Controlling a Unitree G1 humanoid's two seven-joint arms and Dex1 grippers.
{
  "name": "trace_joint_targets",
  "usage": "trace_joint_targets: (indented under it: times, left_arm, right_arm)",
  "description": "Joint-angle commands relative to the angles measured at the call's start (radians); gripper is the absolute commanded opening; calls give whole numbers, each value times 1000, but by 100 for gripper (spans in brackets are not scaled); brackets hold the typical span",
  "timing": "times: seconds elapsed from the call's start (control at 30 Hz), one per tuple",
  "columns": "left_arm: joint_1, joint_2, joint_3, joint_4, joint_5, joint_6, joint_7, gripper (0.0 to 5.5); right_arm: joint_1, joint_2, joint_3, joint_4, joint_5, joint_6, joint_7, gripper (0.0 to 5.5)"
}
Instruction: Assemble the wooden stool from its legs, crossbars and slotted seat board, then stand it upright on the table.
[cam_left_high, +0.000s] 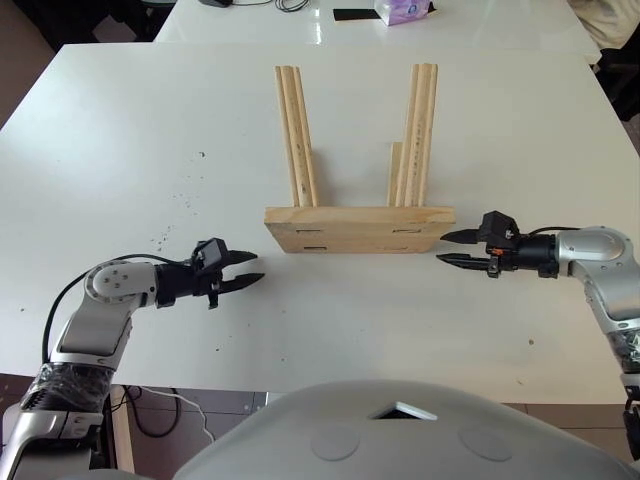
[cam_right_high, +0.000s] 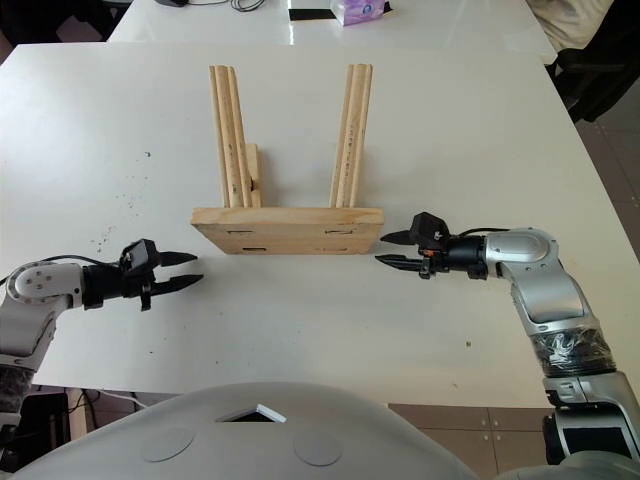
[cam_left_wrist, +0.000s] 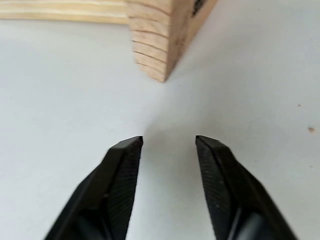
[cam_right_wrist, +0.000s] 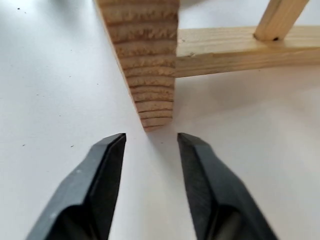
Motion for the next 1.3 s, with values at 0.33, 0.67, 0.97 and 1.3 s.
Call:
trace_joint_targets:
  times: [0.33, 0.67, 0.97, 1.3]
  left_arm:
    - [-213, -36, -88, 154, 49, -139, -68, 343]
    - [-358, -111, -146, 307, 57, -217, -138, 346]
    - [-364, -123, -149, 359, 65, -259, -170, 237]
    - [-347, -175, -143, 300, 0, -194, -172, 143]
  right_arm:
    - [-132, 47, 65, 98, -24, -7, 40, 319]
    - [-218, 137, 119, 222, -58, -62, 55, 302]
    - [-240, 144, 116, 279, -70, -103, 86, 170]
    - [-256, 180, 111, 273, -32, -56, 118, 150]
